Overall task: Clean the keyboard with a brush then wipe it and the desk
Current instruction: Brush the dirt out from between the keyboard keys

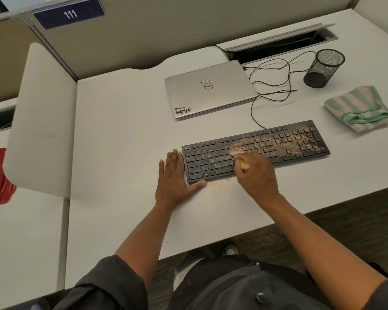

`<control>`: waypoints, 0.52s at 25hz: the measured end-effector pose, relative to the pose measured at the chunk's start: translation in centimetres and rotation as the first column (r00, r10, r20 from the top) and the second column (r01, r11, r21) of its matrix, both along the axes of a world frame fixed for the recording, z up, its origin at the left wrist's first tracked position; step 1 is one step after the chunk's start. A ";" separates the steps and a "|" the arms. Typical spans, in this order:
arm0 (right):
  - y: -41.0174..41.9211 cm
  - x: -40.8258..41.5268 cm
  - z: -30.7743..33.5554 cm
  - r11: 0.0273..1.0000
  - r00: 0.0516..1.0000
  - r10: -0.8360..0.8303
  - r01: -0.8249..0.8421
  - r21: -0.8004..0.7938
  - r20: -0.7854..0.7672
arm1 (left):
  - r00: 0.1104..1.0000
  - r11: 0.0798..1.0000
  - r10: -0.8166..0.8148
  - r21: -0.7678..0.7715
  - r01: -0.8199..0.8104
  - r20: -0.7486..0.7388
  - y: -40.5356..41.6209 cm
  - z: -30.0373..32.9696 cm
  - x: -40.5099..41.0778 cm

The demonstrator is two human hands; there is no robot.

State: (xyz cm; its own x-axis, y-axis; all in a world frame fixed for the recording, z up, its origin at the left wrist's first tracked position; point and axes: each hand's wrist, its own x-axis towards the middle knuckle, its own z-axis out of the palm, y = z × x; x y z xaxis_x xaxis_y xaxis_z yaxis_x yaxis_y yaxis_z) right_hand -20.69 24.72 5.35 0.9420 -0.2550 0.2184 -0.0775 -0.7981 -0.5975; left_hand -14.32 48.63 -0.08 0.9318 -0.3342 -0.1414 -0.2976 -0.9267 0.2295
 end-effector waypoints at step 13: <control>-0.2 1.0 1.8 0.972 0.971 0.230 -0.226 0.061 -0.060 | 1.000 1.000 0.002 0.002 -0.002 0.003 0.0 -0.2 0.1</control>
State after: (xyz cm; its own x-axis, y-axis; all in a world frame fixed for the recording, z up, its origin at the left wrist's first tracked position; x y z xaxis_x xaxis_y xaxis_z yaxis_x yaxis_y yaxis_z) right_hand -19.68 24.55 7.12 0.9885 -0.0412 0.1453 0.0619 -0.7668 -0.6389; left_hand -14.25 48.59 -0.27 0.9330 -0.3317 -0.1396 -0.2959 -0.9279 0.2268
